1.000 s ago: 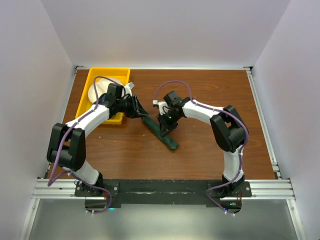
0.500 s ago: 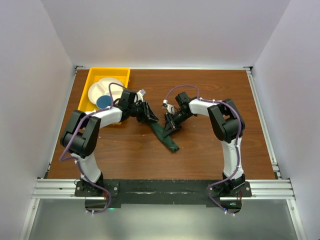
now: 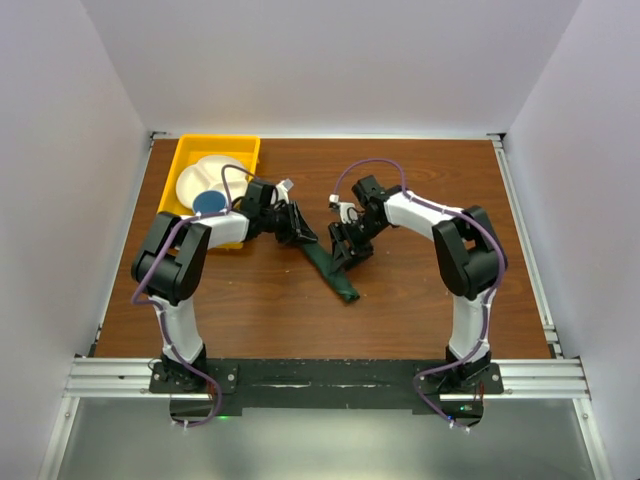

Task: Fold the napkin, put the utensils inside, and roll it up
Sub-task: Roll the napkin with the utensil

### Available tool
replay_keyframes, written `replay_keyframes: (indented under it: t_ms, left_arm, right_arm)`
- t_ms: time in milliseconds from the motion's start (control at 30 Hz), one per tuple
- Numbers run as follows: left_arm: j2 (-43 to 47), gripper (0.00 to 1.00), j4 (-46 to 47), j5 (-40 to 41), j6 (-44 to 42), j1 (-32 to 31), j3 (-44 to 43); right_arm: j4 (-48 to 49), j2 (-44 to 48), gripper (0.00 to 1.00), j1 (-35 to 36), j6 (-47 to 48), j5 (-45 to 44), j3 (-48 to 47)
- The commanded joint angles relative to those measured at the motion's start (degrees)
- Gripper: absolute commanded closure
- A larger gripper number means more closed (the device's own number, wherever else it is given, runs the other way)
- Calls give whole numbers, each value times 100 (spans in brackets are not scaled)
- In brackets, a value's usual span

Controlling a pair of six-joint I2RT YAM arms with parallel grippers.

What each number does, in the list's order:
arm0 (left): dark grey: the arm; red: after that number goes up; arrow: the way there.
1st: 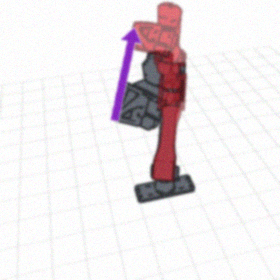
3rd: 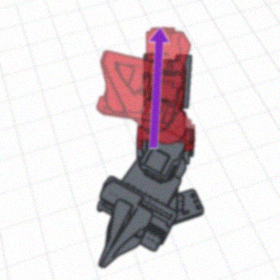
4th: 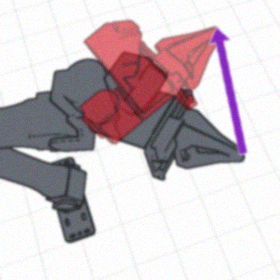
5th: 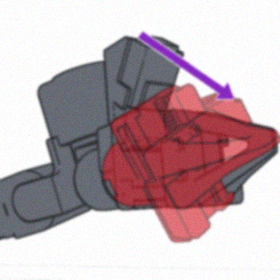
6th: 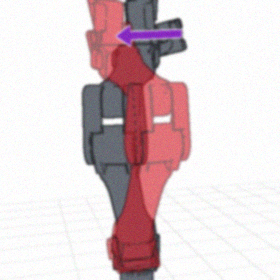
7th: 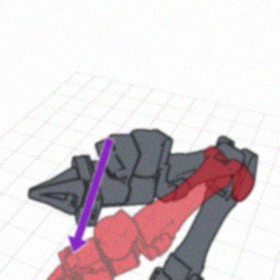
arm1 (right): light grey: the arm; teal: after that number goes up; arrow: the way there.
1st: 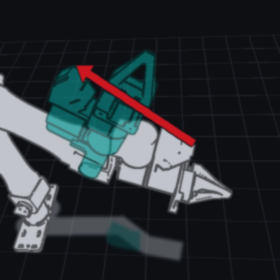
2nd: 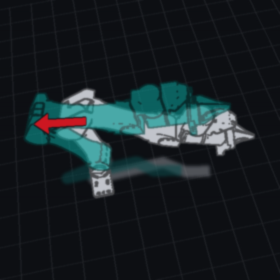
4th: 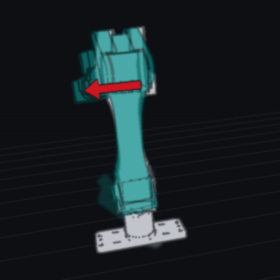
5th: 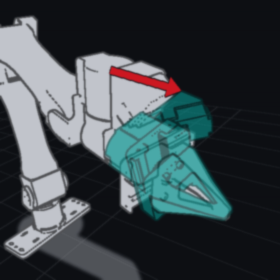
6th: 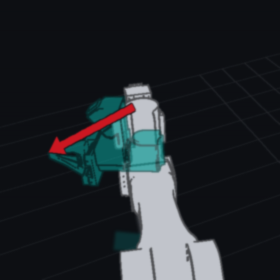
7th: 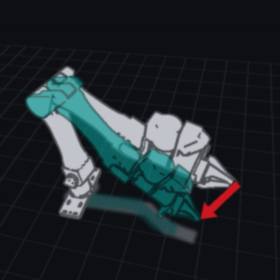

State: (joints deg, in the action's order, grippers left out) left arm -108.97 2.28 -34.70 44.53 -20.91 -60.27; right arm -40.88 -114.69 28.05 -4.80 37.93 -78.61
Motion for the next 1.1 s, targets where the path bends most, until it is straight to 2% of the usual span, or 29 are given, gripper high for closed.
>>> replay_keyframes:
  t_ms: [0, 200, 300, 333, 433, 500, 700, 867, 1067]
  left_arm:
    - [-186, 73, -132, 402, -340, 104, 94]
    - [-151, 73, -158, 376, -366, 104, 95]
    - [-134, 73, -202, 350, -375, 104, 68]
    - [-125, 73, -219, 358, -410, 104, 42]
    - [-37, 73, -640, 437, -542, 104, -169]
    - [7, 73, -825, 446, -612, 104, -405]
    - [261, 71, -1564, 587, -753, 139, -959]
    - [656, 69, -2363, 991, -806, 385, -1303]
    - [1219, 66, -2601, 851, -832, 763, -1154]
  right_arm:
    - [-359, 736, 41, 104, 102, -927, 389]
    - [221, 949, 45, 297, -355, -1340, 1339]
    - [265, 931, 49, 499, -496, -1920, 1427]
    - [213, 966, 50, 604, -522, -2356, 1392]
    - [-121, 1221, 50, 797, -452, -3035, 1103]
    - [-358, 1458, 46, 868, -408, -3546, 822]
    - [-96, 1775, 27, 1272, -48, -3696, 320]
    - [256, 1468, 25, 1773, 321, -3784, -65]
    - [379, 818, 23, 2520, 436, -5092, -620]
